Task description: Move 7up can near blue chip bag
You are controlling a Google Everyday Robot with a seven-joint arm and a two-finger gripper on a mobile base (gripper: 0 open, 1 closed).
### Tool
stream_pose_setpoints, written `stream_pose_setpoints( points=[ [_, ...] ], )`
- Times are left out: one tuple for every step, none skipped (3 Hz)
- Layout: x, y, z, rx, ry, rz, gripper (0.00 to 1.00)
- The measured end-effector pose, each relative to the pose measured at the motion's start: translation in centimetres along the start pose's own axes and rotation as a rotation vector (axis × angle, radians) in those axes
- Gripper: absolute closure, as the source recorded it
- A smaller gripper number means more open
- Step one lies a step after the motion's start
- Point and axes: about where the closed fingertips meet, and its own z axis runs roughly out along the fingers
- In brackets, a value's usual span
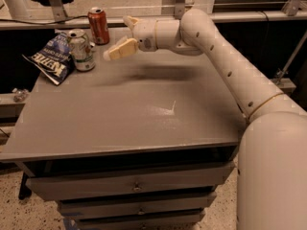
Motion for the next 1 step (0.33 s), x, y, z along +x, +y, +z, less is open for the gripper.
stream_pose_setpoints(
  points=[
    [-0.91, -2.36, -9.09, 0.107, 0.028, -0.025, 0.0]
  ],
)
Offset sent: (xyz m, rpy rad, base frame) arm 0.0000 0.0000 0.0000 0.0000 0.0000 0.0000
